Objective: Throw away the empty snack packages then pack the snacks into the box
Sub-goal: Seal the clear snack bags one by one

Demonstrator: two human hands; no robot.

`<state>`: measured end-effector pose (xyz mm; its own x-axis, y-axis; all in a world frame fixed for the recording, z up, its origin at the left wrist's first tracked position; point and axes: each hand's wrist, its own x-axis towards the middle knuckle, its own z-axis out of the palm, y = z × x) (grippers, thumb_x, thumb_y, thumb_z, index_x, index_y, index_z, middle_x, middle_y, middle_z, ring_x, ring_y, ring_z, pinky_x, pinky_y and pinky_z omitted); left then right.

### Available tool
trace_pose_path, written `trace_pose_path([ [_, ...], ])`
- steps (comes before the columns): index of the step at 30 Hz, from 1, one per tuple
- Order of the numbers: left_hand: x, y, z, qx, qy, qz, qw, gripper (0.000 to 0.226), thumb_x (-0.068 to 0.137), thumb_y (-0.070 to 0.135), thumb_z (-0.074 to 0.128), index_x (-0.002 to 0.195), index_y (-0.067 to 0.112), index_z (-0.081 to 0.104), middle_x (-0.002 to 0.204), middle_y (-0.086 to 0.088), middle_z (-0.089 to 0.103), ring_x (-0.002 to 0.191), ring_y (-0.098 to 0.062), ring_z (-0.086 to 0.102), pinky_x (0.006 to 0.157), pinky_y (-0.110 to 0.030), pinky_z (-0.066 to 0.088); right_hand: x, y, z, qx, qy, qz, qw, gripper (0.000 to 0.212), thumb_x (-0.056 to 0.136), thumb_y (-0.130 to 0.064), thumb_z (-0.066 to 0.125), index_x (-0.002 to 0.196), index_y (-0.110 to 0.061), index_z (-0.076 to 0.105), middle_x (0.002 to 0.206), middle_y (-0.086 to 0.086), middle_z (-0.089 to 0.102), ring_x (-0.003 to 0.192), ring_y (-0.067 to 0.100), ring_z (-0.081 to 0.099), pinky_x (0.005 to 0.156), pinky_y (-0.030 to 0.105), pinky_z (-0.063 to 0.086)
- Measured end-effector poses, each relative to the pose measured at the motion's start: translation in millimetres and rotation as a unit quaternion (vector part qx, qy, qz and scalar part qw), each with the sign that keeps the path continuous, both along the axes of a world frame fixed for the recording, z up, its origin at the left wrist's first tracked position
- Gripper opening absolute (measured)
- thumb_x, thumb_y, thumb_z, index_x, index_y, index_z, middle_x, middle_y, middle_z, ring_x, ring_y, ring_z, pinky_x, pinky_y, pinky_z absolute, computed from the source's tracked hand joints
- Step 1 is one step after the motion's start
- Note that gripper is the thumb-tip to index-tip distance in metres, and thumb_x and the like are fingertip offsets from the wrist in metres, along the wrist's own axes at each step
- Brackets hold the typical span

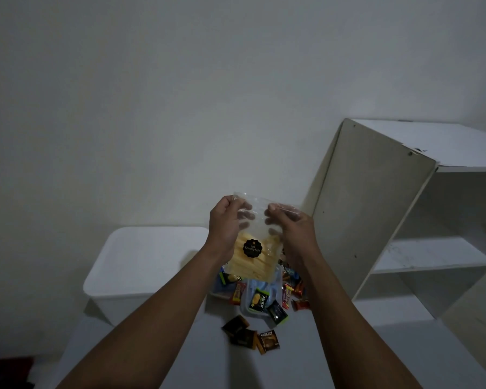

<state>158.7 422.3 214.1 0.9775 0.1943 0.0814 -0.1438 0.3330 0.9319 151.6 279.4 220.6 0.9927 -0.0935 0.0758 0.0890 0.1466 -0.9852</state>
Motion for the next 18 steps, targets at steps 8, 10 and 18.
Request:
trace_pose_path([
  [8, 1.4, -3.5, 0.4, 0.021, 0.011, -0.033, 0.999, 0.009, 0.091, 0.022, 0.067, 0.09, 0.013, 0.068, 0.083, 0.001, 0.07, 0.075, -0.014, 0.066, 0.077, -0.035, 0.052, 0.5, -5.2, 1.4, -0.012, -0.003, -0.016, 1.0, 0.024, 0.087, -0.024, 0.074, 0.102, -0.006, 0.074, 0.089, 0.006, 0.076, 0.078, 0.013, 0.07, 0.078, 0.036, 0.057],
  [10, 1.5, -4.3, 1.8, 0.02, 0.013, -0.043, 0.999, 0.009, 0.092, 0.022, 0.066, 0.09, 0.013, 0.067, 0.082, 0.001, 0.07, 0.075, -0.013, 0.066, 0.082, -0.038, 0.052, -0.6, -7.7, 1.6, -0.011, -0.002, -0.013, 1.0, 0.022, 0.084, -0.024, 0.077, 0.1, -0.009, 0.075, 0.09, 0.007, 0.077, 0.077, 0.013, 0.071, 0.076, 0.036, 0.057],
  [18, -0.8, -9.8, 1.9, 0.068, -0.002, -0.067, 0.995, 0.01, 0.088, 0.021, 0.071, 0.093, 0.011, 0.071, 0.085, -0.002, 0.074, 0.078, -0.016, 0.069, 0.083, -0.04, 0.054, 1.6, -13.7, 1.1, -0.042, -0.009, -0.011, 0.999, 0.02, 0.086, -0.024, 0.075, 0.1, -0.009, 0.076, 0.086, 0.005, 0.076, 0.077, 0.012, 0.068, 0.076, 0.034, 0.054],
])
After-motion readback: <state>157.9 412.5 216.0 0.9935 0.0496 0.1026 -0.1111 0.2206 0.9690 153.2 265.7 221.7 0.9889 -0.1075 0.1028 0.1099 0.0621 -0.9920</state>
